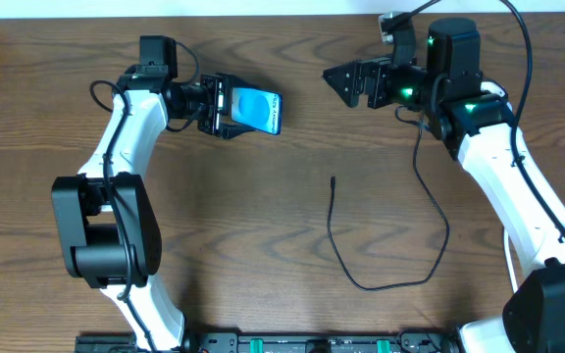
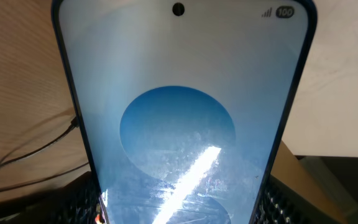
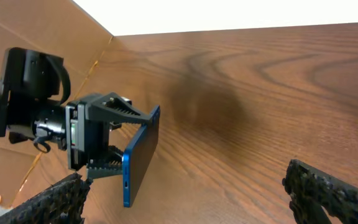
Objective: Plug charger to phone and switch on socket
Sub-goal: 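Move the right gripper from rest toward the phone held by left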
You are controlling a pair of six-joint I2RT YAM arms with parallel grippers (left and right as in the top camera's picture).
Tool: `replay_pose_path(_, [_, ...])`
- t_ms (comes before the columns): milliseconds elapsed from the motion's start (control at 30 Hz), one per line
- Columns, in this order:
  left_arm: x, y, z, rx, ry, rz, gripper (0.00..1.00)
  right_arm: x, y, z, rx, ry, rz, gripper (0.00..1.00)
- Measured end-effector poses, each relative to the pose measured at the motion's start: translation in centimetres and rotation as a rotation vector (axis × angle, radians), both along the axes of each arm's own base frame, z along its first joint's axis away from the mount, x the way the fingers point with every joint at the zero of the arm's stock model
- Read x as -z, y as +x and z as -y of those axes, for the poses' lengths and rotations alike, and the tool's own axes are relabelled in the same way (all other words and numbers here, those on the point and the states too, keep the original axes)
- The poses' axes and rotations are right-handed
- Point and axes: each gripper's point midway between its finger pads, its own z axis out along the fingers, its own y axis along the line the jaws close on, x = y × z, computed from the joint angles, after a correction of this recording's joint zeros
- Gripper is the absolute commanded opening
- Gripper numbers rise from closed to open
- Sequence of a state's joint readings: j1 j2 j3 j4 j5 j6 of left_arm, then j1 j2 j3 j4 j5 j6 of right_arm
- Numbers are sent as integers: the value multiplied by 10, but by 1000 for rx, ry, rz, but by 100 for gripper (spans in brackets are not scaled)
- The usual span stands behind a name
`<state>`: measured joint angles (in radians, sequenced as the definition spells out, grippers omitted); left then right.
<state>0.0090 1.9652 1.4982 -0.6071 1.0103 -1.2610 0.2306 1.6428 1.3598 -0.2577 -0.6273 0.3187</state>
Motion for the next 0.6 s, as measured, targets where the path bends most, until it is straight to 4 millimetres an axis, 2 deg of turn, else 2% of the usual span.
replay_pose_path(133, [1, 3, -1, -10, 9, 5, 7, -10, 7, -1, 34, 47, 5, 99])
replay_pose_path(367, [1, 14, -6, -52, 34, 26, 7, -16, 3, -10, 56, 66, -44, 99])
replay_pose_path(467, [-5, 18, -6, -66, 32, 46, 7, -34, 1, -11, 66, 58, -77, 99])
replay_pose_path(600, [-12, 18, -6, -75, 29, 50, 7, -56, 8, -11, 73, 49, -91, 99])
